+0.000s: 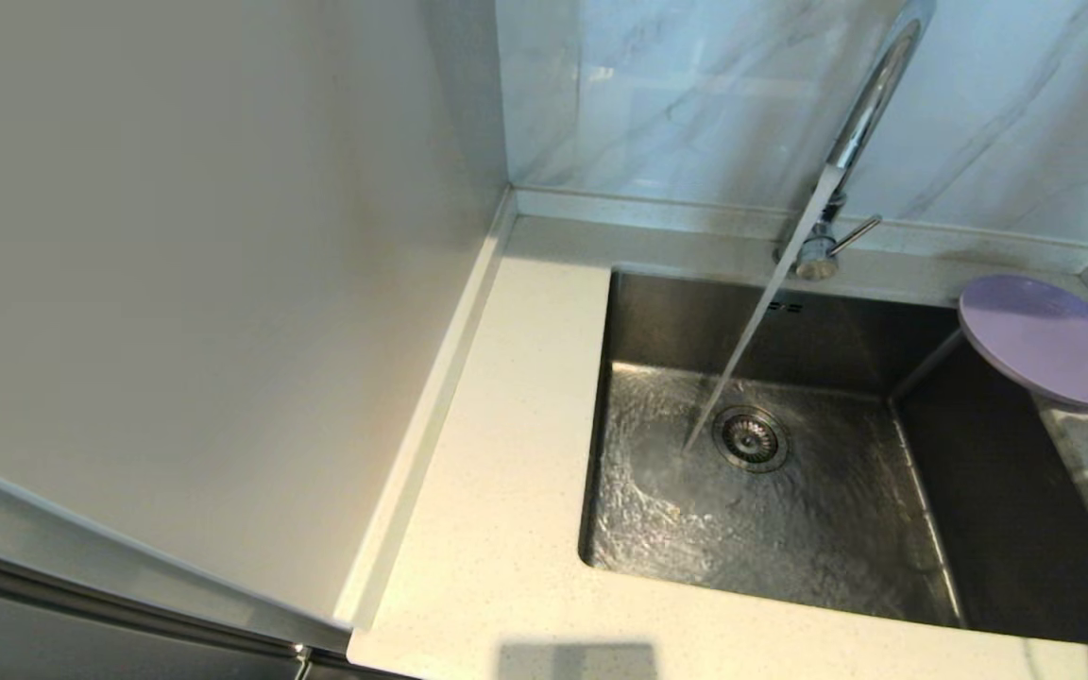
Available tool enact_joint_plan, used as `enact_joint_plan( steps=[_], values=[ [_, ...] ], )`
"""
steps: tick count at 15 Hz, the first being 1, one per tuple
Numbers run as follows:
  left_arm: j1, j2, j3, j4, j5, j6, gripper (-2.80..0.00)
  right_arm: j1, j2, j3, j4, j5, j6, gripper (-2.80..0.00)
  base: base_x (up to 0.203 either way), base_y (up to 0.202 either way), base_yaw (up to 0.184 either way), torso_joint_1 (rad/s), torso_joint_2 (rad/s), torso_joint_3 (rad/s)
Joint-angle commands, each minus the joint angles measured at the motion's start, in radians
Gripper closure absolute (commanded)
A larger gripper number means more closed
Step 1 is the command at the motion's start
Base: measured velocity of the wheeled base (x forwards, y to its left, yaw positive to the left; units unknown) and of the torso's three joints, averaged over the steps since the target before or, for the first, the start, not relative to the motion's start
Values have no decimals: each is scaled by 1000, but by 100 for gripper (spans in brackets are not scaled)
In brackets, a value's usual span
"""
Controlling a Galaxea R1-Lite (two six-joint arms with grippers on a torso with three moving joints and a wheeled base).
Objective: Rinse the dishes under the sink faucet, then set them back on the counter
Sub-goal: Pick up the bowl
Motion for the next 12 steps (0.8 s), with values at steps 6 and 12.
enact_joint_plan(
  steps=[6,12],
  values=[
    [0,0,0,0,0,0,0,40,-56,79,-109,5,-5,0,0,0,0,0,0,0],
    [0,0,0,0,0,0,0,122,-230,121,-149,16,-56,0,0,0,0,0,0,0]
  ],
)
